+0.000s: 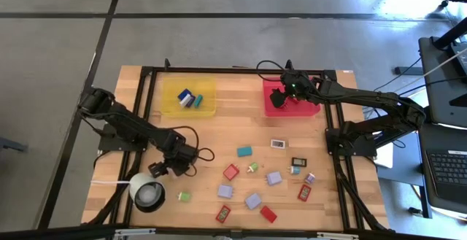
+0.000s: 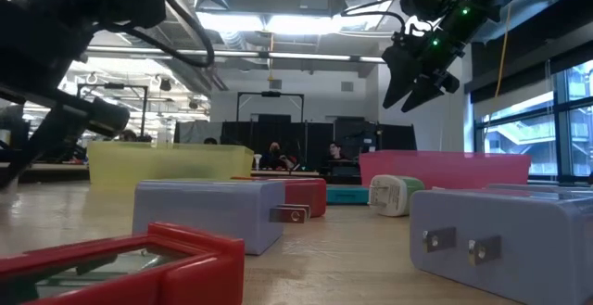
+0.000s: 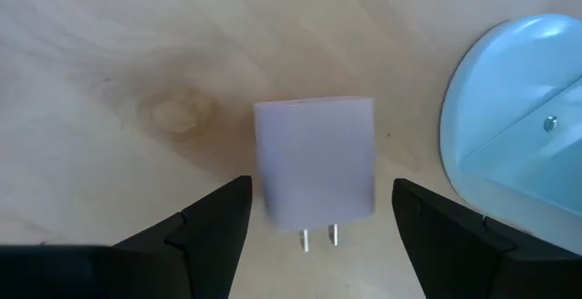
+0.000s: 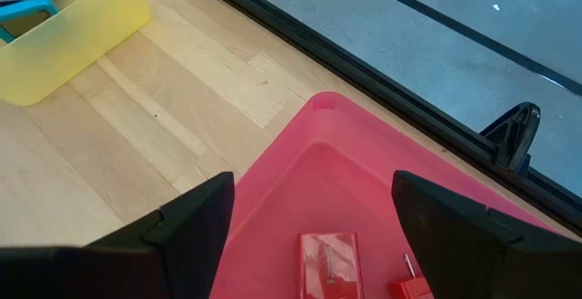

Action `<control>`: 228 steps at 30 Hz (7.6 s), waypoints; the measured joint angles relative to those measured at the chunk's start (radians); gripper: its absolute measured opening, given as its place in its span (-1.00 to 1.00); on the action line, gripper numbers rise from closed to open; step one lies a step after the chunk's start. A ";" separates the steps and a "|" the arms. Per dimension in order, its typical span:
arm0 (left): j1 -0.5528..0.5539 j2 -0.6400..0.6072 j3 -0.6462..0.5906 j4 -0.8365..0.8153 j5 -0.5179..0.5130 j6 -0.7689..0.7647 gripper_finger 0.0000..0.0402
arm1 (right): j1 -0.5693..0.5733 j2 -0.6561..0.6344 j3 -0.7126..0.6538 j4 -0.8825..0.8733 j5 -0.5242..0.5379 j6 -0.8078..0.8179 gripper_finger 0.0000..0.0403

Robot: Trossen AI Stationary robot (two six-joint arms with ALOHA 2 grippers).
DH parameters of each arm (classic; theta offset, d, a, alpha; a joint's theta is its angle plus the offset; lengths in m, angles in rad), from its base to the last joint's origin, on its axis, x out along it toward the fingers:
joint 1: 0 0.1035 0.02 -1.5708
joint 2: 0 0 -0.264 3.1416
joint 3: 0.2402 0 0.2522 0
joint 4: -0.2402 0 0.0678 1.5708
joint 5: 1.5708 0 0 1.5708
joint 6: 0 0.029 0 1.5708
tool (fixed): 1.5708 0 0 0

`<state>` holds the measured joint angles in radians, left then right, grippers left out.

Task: Pick & Place Office items
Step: Put the white charger adapter into the red bin

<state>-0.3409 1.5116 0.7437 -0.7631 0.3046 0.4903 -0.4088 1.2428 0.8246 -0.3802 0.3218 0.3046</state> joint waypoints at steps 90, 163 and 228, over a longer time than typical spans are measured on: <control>0.054 0.148 0.392 -0.200 -0.460 -1.081 0.15 | 0.000 0.000 0.000 0.000 0.000 0.000 0.50; 0.182 0.059 0.575 -0.275 -0.898 -1.142 -0.06 | 0.000 0.000 0.000 0.000 0.000 0.000 0.50; 0.539 0.204 0.222 1.527 -0.702 -0.766 -0.05 | 0.199 0.183 0.000 0.669 -0.035 -0.599 0.50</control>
<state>0.1982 1.7157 0.9653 0.7643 -0.3977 -0.2752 -0.2097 1.4258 0.8242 0.2892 0.2872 -0.2947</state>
